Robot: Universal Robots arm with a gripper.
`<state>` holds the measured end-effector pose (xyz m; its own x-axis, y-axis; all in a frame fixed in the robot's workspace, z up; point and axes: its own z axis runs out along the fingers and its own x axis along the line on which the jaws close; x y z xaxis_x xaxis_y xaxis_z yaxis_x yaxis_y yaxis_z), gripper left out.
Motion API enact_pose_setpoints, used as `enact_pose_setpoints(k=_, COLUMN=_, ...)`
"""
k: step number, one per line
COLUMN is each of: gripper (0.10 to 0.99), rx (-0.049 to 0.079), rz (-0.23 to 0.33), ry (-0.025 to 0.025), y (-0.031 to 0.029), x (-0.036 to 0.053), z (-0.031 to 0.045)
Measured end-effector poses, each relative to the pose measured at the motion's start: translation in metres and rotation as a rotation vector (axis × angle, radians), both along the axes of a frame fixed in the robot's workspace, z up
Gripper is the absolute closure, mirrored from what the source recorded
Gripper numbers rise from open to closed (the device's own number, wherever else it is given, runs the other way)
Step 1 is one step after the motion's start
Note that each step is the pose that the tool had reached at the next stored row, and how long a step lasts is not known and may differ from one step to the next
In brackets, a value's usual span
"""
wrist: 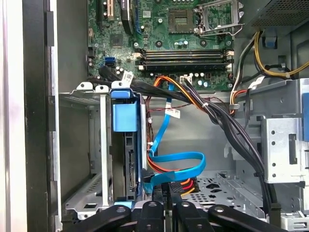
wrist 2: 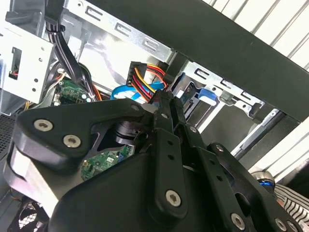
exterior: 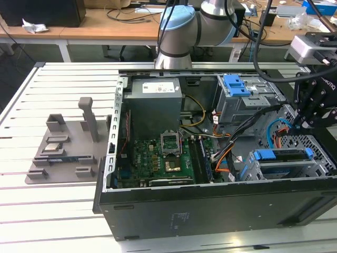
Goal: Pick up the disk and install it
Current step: 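Insert the first disk wire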
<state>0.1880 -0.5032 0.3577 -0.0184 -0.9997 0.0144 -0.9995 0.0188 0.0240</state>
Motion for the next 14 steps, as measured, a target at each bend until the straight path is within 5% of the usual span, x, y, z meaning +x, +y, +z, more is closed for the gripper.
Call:
enact_pose_setpoints(k=9, gripper=0.918, rx=0.0, rz=0.0, ry=0.0, y=-0.0087, x=-0.0028, z=-0.0017)
enact_pose_setpoints(k=14, gripper=0.918, rx=0.0, rz=0.0, ry=0.0, y=-0.0193, x=-0.0031, z=-0.0034)
